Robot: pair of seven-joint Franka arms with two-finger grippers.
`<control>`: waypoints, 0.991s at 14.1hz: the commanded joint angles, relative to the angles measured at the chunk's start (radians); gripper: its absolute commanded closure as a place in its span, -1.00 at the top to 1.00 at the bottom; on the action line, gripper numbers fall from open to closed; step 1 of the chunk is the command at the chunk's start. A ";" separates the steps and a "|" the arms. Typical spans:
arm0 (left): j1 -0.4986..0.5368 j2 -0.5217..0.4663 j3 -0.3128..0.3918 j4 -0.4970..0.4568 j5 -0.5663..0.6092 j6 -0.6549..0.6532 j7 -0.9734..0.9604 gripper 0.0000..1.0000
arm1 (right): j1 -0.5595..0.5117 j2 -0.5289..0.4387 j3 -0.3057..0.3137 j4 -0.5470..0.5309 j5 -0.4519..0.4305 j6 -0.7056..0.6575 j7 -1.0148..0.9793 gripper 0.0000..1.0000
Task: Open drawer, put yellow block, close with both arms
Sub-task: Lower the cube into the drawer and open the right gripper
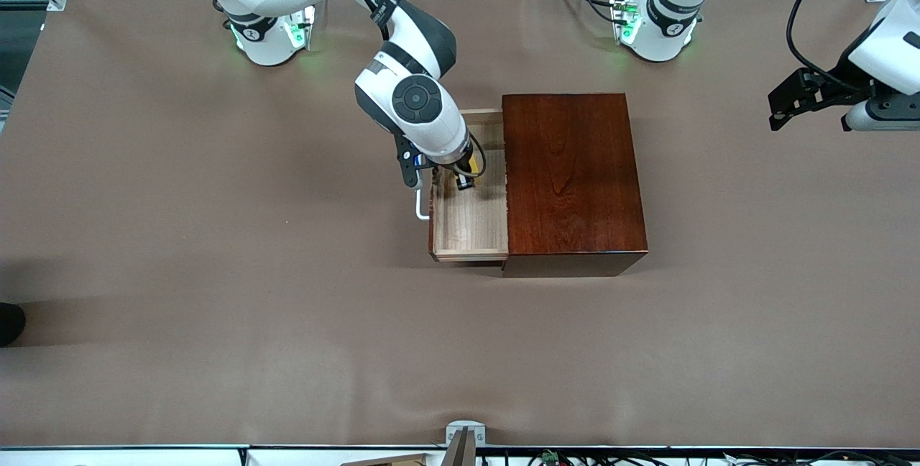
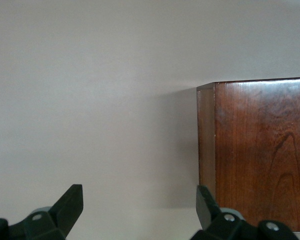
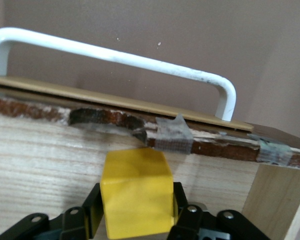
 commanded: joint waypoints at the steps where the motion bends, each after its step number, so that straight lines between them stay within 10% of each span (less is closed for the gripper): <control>1: 0.000 0.005 -0.006 0.004 0.003 0.010 -0.004 1.00 | 0.010 0.005 -0.010 0.054 -0.024 -0.034 0.046 1.00; 14: -0.005 0.025 -0.117 0.009 -0.003 0.017 -0.236 1.00 | -0.158 -0.072 -0.001 0.304 -0.009 -0.279 0.008 1.00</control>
